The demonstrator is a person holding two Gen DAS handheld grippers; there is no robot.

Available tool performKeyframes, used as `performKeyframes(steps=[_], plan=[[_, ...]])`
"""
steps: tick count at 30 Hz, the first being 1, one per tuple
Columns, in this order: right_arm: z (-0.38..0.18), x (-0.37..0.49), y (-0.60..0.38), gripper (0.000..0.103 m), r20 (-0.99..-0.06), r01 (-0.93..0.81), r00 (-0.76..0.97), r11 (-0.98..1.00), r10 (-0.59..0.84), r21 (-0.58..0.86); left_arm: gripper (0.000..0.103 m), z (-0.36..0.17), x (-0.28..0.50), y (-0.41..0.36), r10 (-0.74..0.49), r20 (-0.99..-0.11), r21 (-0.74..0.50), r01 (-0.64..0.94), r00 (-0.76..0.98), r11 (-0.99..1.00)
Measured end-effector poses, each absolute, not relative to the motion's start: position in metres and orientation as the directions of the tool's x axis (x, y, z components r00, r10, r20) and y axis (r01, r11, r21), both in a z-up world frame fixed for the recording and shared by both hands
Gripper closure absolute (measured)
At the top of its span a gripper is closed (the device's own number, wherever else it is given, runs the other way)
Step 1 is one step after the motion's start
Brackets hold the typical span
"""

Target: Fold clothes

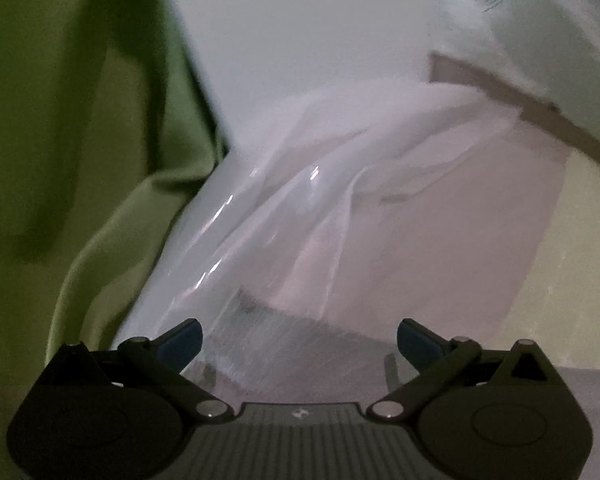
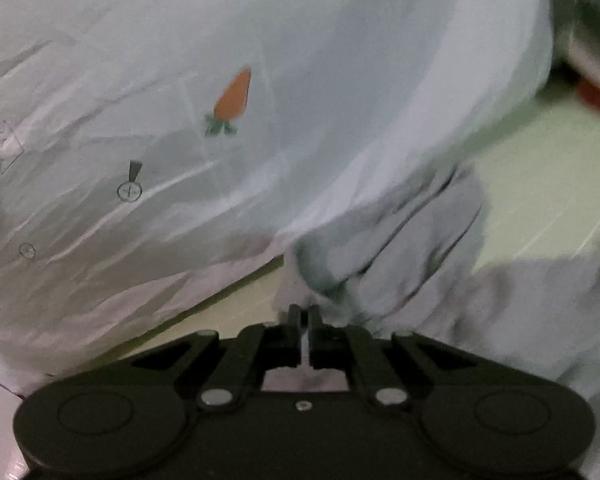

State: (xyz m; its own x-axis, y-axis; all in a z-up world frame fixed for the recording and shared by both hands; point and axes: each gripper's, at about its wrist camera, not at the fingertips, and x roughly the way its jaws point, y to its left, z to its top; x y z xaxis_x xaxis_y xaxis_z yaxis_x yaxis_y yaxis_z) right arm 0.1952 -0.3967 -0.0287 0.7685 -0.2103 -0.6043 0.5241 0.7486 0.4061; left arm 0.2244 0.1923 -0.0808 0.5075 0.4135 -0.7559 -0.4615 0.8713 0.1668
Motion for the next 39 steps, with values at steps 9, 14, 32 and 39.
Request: performKeyframes(steps=[9,14,32,39], plan=[[-0.048,0.192,-0.388,0.042,-0.705,0.583,0.661,0.766,-0.255,0.271,0.0,-0.094,0.234,0.145,0.244,-0.804,0.119,-0.255,0.542,0.96],[-0.071,0.221,-0.364,0.042,-0.731,0.505,0.669,0.806,-0.139,0.308,0.0,-0.114,0.239,0.136,0.24,-0.844,0.142,-0.231,0.48,0.962],[-0.102,0.288,-0.302,0.099,-0.747,0.181,0.66,0.981,-0.075,0.062,0.0,-0.119,0.232,0.152,0.16,-0.852,0.01,-0.29,0.499,0.957],[-0.059,0.245,-0.317,0.1,-0.656,0.259,0.743,0.961,-0.133,0.098,0.0,-0.119,0.232,0.152,0.159,-0.849,0.009,-0.286,0.504,0.958]])
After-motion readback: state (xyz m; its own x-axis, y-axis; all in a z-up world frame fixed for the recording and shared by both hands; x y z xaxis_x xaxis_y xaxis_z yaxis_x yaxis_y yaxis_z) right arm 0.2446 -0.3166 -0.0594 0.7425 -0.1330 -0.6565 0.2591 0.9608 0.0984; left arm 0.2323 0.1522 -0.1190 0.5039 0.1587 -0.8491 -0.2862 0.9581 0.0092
